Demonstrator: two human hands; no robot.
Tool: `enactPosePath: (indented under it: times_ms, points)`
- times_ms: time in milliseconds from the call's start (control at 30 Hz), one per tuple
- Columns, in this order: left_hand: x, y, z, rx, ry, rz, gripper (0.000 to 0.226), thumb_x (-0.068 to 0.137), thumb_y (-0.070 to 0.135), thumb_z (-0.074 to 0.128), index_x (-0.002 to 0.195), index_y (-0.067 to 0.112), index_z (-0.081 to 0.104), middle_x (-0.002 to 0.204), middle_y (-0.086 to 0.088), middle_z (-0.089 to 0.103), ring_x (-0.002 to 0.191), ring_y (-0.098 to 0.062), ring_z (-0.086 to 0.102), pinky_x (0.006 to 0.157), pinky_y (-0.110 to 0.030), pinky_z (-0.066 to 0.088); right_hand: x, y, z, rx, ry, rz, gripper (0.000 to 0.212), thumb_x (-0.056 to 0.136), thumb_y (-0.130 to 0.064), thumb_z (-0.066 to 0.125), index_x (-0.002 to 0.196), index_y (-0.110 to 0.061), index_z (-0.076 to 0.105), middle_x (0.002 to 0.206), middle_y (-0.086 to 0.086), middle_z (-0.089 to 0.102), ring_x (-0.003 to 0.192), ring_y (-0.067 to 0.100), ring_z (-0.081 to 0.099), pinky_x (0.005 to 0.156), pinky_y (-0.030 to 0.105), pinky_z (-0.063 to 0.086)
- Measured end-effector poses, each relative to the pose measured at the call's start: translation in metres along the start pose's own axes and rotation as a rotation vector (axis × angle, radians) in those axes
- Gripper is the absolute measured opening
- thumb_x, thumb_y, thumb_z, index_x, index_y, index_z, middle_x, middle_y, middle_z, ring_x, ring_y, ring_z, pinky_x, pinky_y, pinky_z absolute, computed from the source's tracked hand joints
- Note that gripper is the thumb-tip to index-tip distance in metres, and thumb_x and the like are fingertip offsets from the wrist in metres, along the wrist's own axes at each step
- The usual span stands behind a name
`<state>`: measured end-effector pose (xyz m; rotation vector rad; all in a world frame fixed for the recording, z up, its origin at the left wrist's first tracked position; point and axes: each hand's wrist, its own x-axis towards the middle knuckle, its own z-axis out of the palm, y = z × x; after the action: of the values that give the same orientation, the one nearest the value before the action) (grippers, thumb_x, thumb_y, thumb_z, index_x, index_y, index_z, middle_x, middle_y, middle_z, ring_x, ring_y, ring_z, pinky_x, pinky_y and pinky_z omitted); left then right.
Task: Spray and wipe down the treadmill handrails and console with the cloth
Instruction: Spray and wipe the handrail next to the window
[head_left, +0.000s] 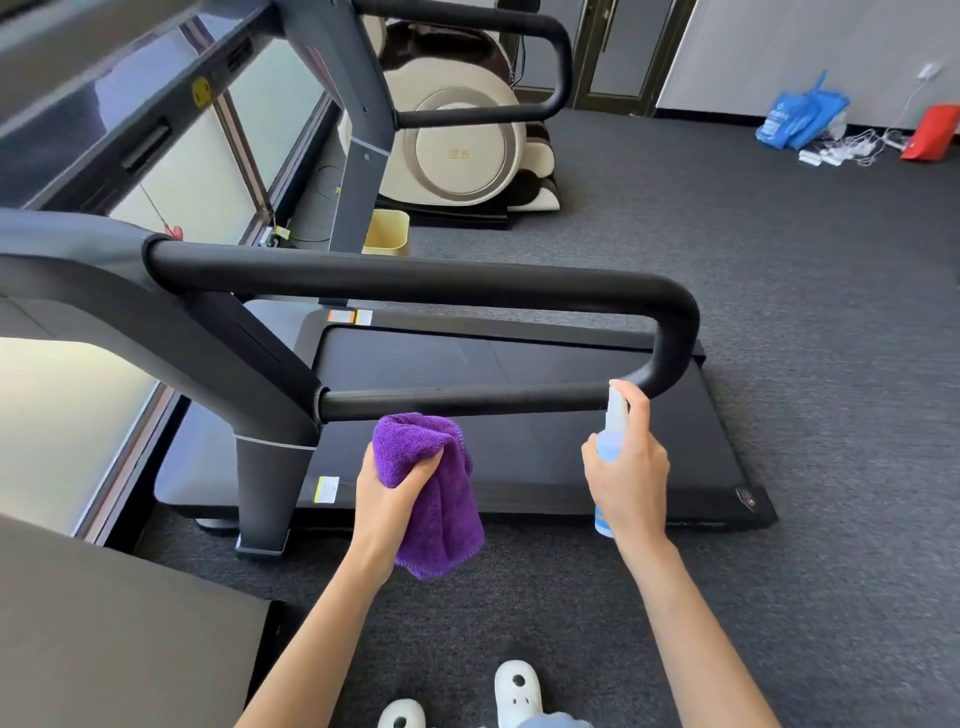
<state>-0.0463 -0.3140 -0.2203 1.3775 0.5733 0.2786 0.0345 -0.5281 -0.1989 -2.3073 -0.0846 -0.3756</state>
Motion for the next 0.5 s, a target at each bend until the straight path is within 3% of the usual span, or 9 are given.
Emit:
enactPosePath:
  times_ms: [100,200,267,433,500]
  points:
    - [0.000,0.000,-0.007,0.017,0.024,0.019,0.038,0.081,0.023,0.074,0.113,0.024,0.053,0.116,0.003,0.061,0.101,-0.006,0.063,0.087,-0.027,0.051,0.002,-0.007,0.006,0.014,-0.023,-0.045,0.067,0.084,0.006,0.059,0.136,-0.032,0.038,0.091,-0.001,0.059,0.074,0.028,0.055,0.067,0.034,0.040]
    - [0.002,0.006,-0.014,0.002,0.094,0.023,0.071,0.068,0.041,0.083,0.120,0.020,0.039,0.115,0.014,0.048,0.095,0.012,0.058,0.080,-0.016,0.047,0.004,-0.016,0.016,0.024,-0.045,-0.089,0.068,0.082,0.008,0.060,0.136,-0.029,0.040,0.092,-0.003,0.056,0.070,0.024,0.050,0.067,0.032,0.038]
    - [0.009,0.013,-0.021,0.026,0.146,0.075,0.074,0.066,0.043,0.079,0.120,0.021,0.034,0.114,0.016,0.045,0.091,0.016,0.057,0.079,-0.014,0.046,0.006,-0.023,0.024,0.022,-0.070,-0.100,0.067,0.082,0.007,0.060,0.136,-0.028,0.040,0.090,-0.006,0.053,0.069,0.023,0.048,0.067,0.031,0.037]
    - [0.041,0.036,-0.041,0.289,0.258,0.339,0.078,0.061,0.049,0.080,0.117,0.029,0.029,0.114,0.011,0.053,0.097,0.007,0.058,0.078,-0.007,0.045,0.009,-0.032,0.036,0.029,-0.094,-0.131,0.069,0.082,0.005,0.063,0.137,-0.029,0.039,0.093,-0.011,0.053,0.069,0.020,0.045,0.069,0.030,0.037]
    - [0.057,0.039,-0.042,0.428,0.250,0.373,0.083,0.060,0.053,0.080,0.122,0.025,0.032,0.120,0.006,0.051,0.104,-0.005,0.058,0.085,-0.016,0.046,0.010,-0.033,0.038,0.034,-0.097,-0.135,0.069,0.082,0.005,0.063,0.135,-0.032,0.037,0.095,-0.012,0.053,0.070,0.020,0.046,0.070,0.031,0.039]
